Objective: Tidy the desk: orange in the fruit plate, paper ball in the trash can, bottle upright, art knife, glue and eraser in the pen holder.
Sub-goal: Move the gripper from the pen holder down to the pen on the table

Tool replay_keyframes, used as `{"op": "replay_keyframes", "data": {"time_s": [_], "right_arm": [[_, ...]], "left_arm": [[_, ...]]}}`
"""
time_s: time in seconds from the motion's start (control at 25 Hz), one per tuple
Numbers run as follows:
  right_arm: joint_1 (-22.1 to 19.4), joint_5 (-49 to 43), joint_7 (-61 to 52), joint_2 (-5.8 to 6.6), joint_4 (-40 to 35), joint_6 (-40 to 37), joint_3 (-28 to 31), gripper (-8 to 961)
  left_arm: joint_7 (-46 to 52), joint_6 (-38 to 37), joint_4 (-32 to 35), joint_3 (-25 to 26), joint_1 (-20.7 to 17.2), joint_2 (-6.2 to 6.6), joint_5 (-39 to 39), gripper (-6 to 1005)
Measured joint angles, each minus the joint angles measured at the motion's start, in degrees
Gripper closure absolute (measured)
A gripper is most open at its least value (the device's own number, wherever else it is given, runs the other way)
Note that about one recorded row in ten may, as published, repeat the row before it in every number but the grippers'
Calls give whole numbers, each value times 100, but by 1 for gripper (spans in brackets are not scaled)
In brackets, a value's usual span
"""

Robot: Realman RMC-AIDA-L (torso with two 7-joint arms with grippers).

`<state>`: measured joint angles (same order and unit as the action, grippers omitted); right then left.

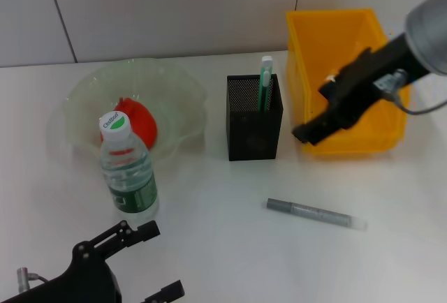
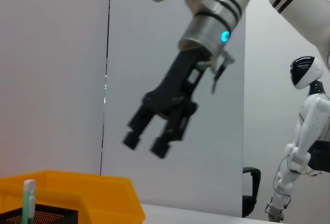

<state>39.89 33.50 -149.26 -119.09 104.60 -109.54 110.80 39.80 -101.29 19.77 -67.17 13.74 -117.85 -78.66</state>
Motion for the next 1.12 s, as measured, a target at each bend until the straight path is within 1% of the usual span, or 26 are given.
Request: {"op": "replay_keyframes", "data": {"time_s": [0.16,0.32,0.4,0.44,0.48,0.64,0.84,1.12], "right_arm": [[-216,-97,81,0,52,-313,-35,121],[-453,-152,213,0,13,-333,-320,122],[-521,-194,294,0,-132,-293,-477,126],[-561,-290,383,-2,-378,-145,-616,129],[-561,-290,383,-2,-378,-145,-616,131],[-576,-433,710,-7,-996,305,-809,140],[-501,-581,981,1,-1570,687,-984,151],[-420,-881,1247,-2,-2220,1331,-1629,167]], "left_arm": [[6,30,-16,2,-2,7,0,185],[33,38,-16,3,-3,20,0,185],[58,38,-8,2,-3,24,0,185],[96,39,12,3,-4,32,0,185],[100,40,16,5,-4,33,0,186],[101,54,18,11,-4,34,0,186],[105,59,18,11,-3,34,0,186],[107,66,8,11,7,34,0,186]]}}
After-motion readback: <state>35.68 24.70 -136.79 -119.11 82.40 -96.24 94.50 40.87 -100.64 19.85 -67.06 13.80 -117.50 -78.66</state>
